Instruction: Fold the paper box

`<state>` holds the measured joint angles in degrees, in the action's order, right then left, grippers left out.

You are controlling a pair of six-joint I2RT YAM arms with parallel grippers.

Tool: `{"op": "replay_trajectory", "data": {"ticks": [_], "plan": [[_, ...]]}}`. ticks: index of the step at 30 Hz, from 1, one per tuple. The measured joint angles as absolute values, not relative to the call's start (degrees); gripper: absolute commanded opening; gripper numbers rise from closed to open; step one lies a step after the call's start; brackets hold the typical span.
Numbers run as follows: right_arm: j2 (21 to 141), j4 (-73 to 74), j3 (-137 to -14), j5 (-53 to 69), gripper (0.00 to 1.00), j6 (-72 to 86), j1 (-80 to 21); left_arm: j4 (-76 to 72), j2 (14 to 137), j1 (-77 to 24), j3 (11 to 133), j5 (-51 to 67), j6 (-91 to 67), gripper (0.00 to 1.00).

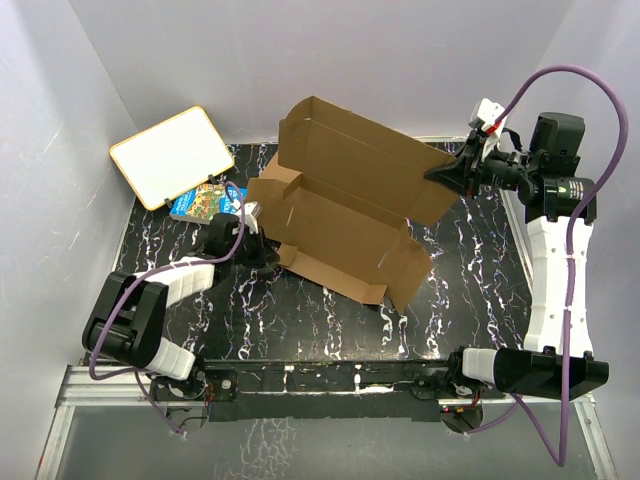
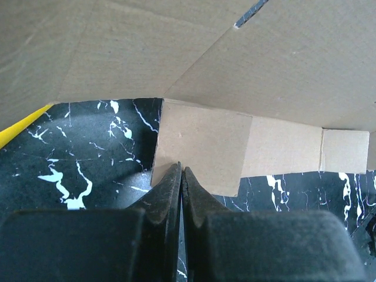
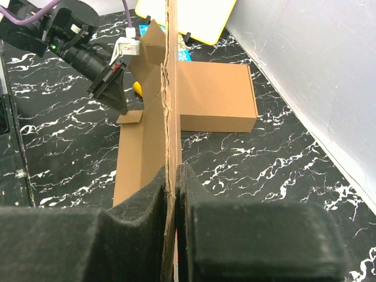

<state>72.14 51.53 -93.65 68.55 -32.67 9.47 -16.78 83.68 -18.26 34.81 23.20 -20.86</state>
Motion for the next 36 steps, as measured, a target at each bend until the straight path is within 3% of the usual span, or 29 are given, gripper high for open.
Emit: {"op": "replay_trajectory", "data": {"ticks": [19, 21, 25, 28, 32, 36], "plan": [[71.70, 50.76, -89.95, 69.41, 0.08, -32.64, 9.47, -20.91, 90.11, -21.17, 34.39, 15.59, -22.11, 0.00], [71.66, 50.78, -89.71, 69.38, 0.08, -32.64, 9.47, -20.62, 90.08, -21.17, 34.24, 15.22, -22.11, 0.04], [71.64, 50.76, -89.67, 69.10, 0.08, -32.73, 9.47, -17.39, 87.22, -21.19, 34.24, 14.55, -21.67, 0.26], [71.64, 50.85, -89.69, 68.79, 0.08, -32.93, 9.47, -14.55, 81.78, -21.17, 34.22, 14.04, -21.45, 0.36], [71.61, 51.16, -90.15, 68.42, 0.08, -33.06, 9.47, -13.61, 73.34, -20.93, 33.56, 13.96, -22.17, 0.35], [71.70, 51.64, -92.09, 67.77, 0.08, -33.01, 9.47, -12.51, 65.49, -20.14, 30.55, 12.86, -25.15, 0.21]]}}
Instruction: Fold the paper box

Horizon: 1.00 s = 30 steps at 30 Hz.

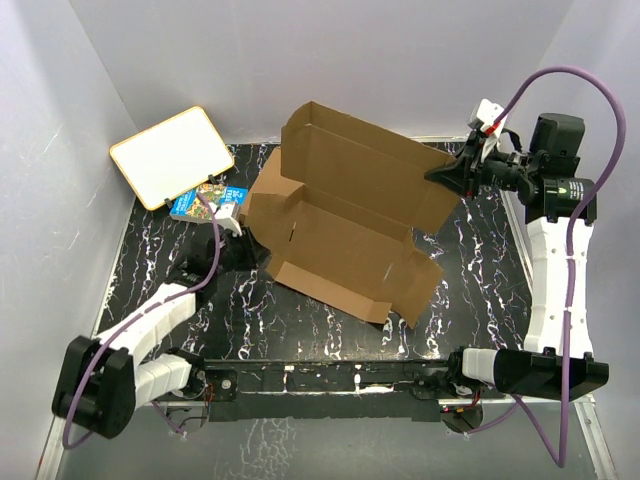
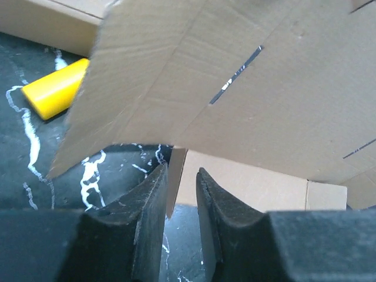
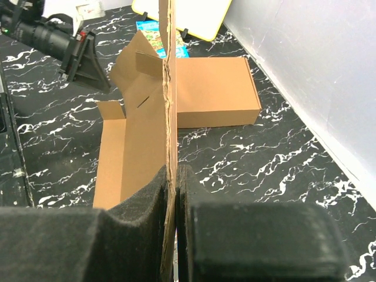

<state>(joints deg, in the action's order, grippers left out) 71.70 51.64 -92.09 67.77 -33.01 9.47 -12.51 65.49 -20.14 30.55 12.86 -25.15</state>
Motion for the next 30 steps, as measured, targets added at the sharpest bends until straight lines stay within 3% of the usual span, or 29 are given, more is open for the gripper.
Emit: {"op": "replay_trajectory", "data": {"ticks": [5, 14, 19, 27, 30], "plan": [[72.62, 52.07, -96.49, 67.35, 0.08, -32.47, 9.47, -10.35, 57.65, -18.98, 26.41, 9.74, -29.95, 0.17], [75.22, 50.85, -101.60, 66.96, 0.08, -29.61, 9.47, -10.17, 55.79, -17.80, 18.61, 7.99, -35.51, 0.22], [75.35, 50.83, -101.69, 67.02, 0.08, -29.41, 9.47, -5.72, 51.90, -17.02, 23.35, 5.87, -31.20, 0.45], [75.18, 53.54, -101.69, 68.79, 0.08, -33.65, 9.47, -2.13, 50.24, -9.02, 42.00, 3.90, -21.23, 0.64], [74.70, 56.88, -101.69, 69.30, 0.08, -38.30, 9.47, -3.27, 53.06, -2.83, 43.51, 8.05, -20.47, 0.64]]}}
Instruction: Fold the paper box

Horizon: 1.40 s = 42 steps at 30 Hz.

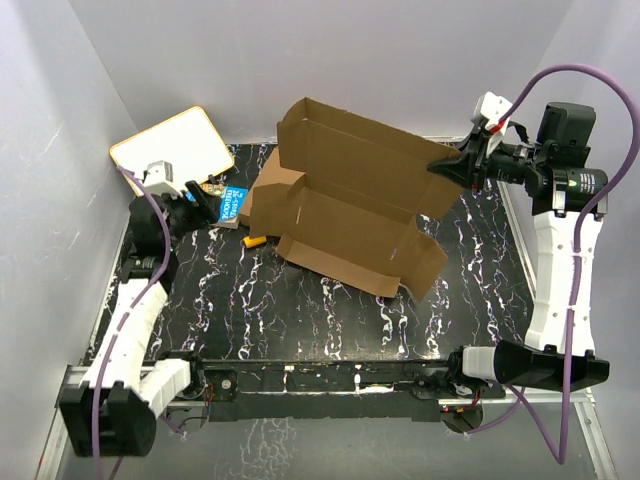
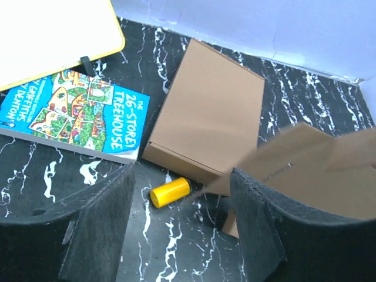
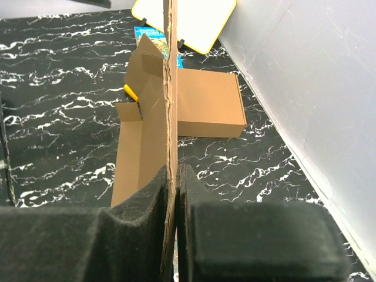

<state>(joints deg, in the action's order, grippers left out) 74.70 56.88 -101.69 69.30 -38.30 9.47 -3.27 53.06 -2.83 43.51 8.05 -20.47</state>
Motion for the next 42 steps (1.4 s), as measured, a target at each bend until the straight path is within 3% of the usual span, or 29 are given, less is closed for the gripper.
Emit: {"op": "replay_trajectory", "data": {"ticks": [8, 13, 18, 22, 25, 29, 33, 42], "plan": [[74.22, 63.94, -102.28, 71.00, 0.08, -50.22, 9.47, -11.99, 74.94, 7.49, 48.49, 27.40, -23.53, 0.57], [73.73, 69.06, -102.19, 72.58, 0.08, -59.79, 9.41, -17.69, 81.60, 6.85, 48.45, 39.03, -25.80, 0.61], [71.05, 72.69, -99.57, 72.77, 0.08, -65.49, 9.02, -18.76, 72.86, 2.92, 41.63, 43.05, -23.14, 0.64], [68.97, 73.71, -97.56, 72.86, 0.08, -67.42, 8.93, -17.50, 63.55, 1.74, 36.91, 43.77, -22.90, 0.80], [68.49, 73.97, -97.17, 72.77, 0.08, -67.75, 8.78, -17.91, 55.99, 1.83, 34.06, 43.29, -23.77, 0.85], [68.60, 73.76, -97.17, 72.79, 0.08, -66.98, 8.73, -25.58, 51.83, 1.87, 32.42, 44.66, -26.76, 0.82], [68.66, 71.50, -97.17, 72.82, 0.08, -63.16, 8.73, -33.69, 55.16, 1.72, 32.40, 46.37, -33.10, 0.78], [68.60, 63.05, -95.48, 72.05, 0.08, -51.11, 8.71, -20.64, 47.72, -5.43, 35.94, 39.46, -32.45, 0.74]]}}
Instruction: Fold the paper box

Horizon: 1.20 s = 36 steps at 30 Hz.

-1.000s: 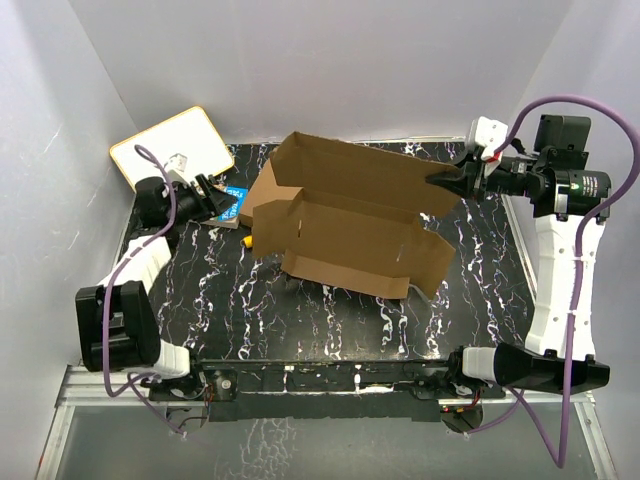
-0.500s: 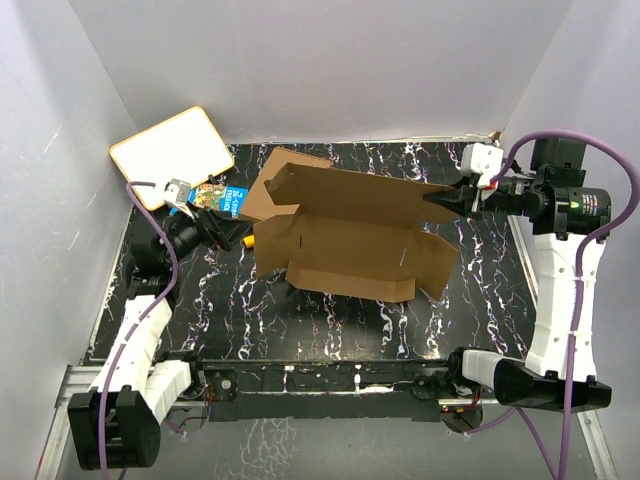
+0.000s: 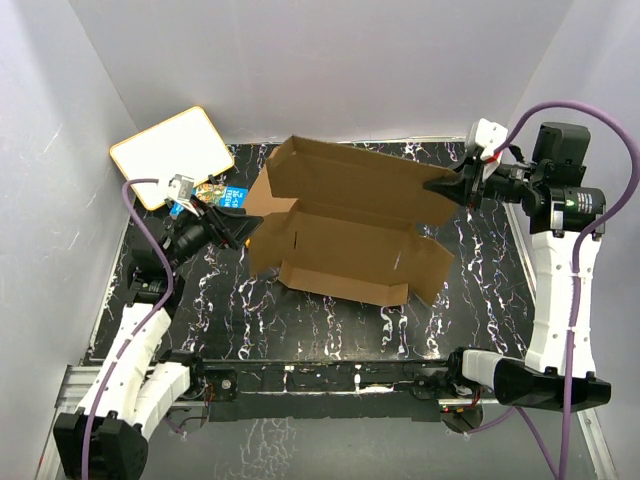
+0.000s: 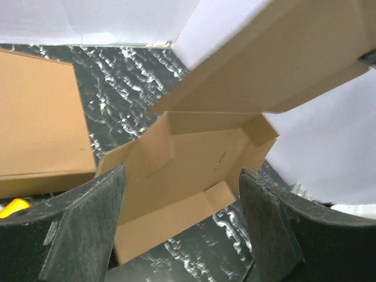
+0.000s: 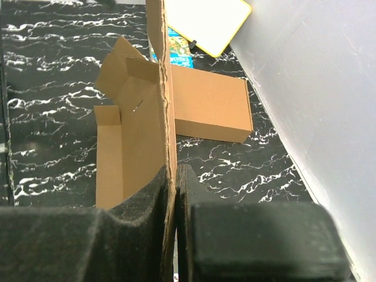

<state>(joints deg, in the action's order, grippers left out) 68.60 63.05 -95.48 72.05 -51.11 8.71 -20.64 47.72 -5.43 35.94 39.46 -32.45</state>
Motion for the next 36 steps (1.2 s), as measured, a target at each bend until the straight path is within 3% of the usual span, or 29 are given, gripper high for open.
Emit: {"op": "replay_trajectory", "data": {"ticks": [9, 19, 29, 33, 36], "plan": [[74.91, 44.75, -98.83, 69.01, 0.08, -22.22, 8.73, -21.89, 50.83, -16.16, 37.69, 32.75, -50.76, 0.78], [76.16, 14.35, -96.01, 72.27, 0.08, 19.49, 9.54, -20.64, 64.84, -29.98, 53.54, 20.88, -59.16, 0.88], [76.25, -15.31, -79.48, 73.52, 0.08, 53.84, 10.26, -26.46, 74.70, -35.31, 55.18, 11.20, -61.19, 0.91], [76.79, -22.52, -76.77, 73.25, 0.08, 62.78, 10.28, -28.49, 77.17, -35.77, 57.80, 10.66, -61.80, 0.85], [76.75, -27.42, -75.68, 73.10, 0.08, 67.40, 10.55, -30.22, 78.83, -36.01, 59.02, 10.31, -62.65, 0.66]]}}
